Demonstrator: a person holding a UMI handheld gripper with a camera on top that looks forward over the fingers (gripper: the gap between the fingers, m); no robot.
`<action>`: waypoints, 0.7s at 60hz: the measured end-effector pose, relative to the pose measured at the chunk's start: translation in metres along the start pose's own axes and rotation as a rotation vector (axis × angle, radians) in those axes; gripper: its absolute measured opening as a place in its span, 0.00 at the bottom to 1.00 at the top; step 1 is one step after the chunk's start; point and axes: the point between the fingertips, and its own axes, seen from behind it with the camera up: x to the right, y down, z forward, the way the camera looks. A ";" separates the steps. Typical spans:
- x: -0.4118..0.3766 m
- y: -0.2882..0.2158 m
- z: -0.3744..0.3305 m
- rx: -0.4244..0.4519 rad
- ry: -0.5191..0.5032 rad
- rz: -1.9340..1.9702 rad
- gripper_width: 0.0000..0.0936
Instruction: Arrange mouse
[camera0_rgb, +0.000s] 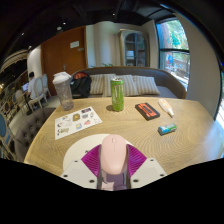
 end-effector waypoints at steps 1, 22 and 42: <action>-0.007 0.005 0.004 -0.008 0.002 -0.001 0.34; -0.036 0.052 0.022 -0.109 0.056 -0.008 0.58; -0.025 0.042 -0.103 -0.168 0.037 0.030 0.90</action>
